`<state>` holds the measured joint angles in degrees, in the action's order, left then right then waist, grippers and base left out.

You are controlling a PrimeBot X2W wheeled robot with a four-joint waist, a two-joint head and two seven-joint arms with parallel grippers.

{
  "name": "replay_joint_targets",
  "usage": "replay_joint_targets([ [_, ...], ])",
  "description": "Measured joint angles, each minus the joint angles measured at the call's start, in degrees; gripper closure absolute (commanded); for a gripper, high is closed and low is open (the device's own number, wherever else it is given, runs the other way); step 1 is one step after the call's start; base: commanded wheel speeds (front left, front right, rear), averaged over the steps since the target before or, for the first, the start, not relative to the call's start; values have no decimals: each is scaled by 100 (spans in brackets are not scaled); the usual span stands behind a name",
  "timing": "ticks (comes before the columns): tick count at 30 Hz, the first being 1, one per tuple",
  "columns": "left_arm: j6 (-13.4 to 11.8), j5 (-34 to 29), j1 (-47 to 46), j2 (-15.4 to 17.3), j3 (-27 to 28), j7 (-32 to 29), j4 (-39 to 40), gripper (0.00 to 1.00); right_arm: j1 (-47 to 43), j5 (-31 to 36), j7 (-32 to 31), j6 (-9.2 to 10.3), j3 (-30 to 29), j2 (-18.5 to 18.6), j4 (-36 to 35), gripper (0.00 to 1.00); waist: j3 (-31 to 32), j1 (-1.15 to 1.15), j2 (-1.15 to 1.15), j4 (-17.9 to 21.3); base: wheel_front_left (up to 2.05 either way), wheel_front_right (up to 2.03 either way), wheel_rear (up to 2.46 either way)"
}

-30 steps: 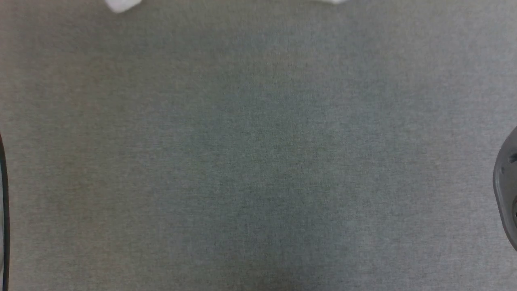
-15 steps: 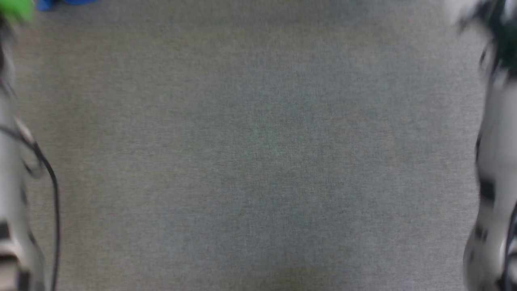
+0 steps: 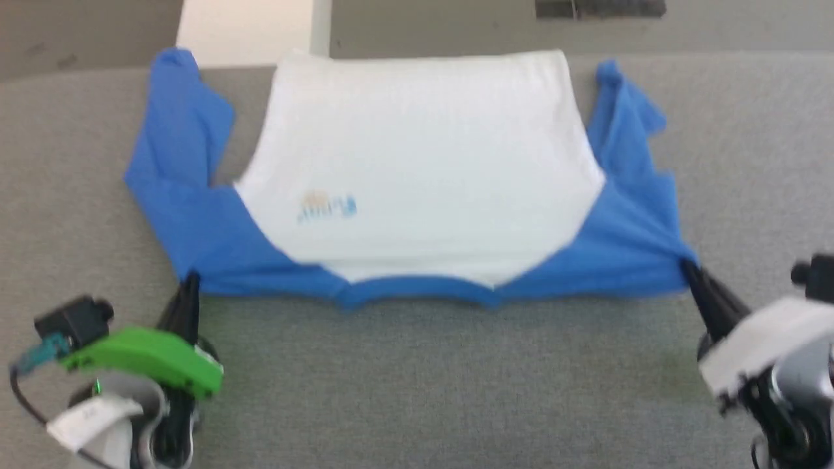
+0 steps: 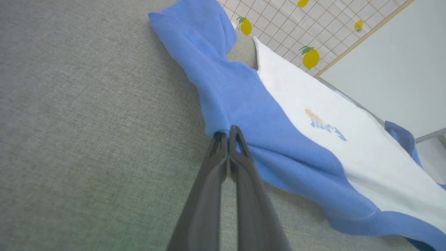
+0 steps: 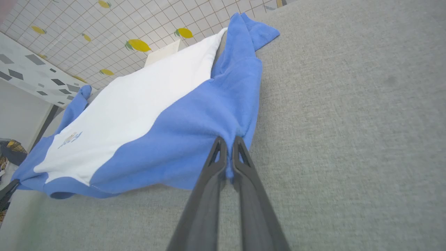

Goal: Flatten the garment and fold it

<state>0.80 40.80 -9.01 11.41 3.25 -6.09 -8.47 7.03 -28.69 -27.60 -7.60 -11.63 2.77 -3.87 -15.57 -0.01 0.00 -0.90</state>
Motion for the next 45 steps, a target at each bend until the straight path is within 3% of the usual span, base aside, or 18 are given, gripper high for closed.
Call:
replay_joint_targets([
  [7,-599,64,1388,-47,59,-726,1354,100,-1296,366,-924,-2,-372,-21,-928,100,718,0,0,-106,0,0,0],
  [11,-915,-46,1872,93,-58,-1267,2013,100,-1571,563,-1506,-2,-450,-20,-1469,100,990,0,0,-173,0,0,0],
  [14,-1080,-334,2022,227,-316,-1608,2090,100,-1656,971,-1970,-1,-339,-9,-1664,100,1074,0,0,-230,0,0,0],
  [21,-1141,-659,1872,327,-817,-2007,1026,100,-1443,1884,-2617,0,401,2,-955,100,988,0,0,-208,0,0,0],
  [26,-1087,-609,1657,275,-820,-1967,590,99,-1358,1987,-2613,0,660,4,-56,100,961,0,0,-167,0,0,0],
  [27,-1082,-590,1643,265,-804,-1947,554,64,-1350,2004,-2508,1,672,4,65,88,959,0,0,-165,0,0,0],
  [28,-1067,-583,1632,263,-786,-1935,545,0,-1326,1956,-2377,1,650,4,156,0,957,0,0,-167,0,0,0],
  [33,-1050,-322,1605,289,-483,-1792,856,0,-1218,1625,-1803,1,366,2,145,0,976,0,0,-175,0,0,0],
  [38,-1216,-290,1590,439,160,-1339,1814,0,-1043,1195,-1322,2,-374,3,-428,0,974,0,0,-171,0,0,0],
  [40,-1180,-276,1484,405,444,-769,2081,0,-865,1199,-1191,2,-652,7,-598,0,946,0,0,-166,0,0,0],
  [43,-877,-521,1241,450,635,348,2228,0,-389,1413,-1107,2,-942,9,-709,0,855,0,0,-153,0,0,0],
  [45,-538,-900,1104,561,610,1165,2132,0,104,1638,-1092,2,-1035,13,-690,0,754,0,0,-147,0,0,0],
])
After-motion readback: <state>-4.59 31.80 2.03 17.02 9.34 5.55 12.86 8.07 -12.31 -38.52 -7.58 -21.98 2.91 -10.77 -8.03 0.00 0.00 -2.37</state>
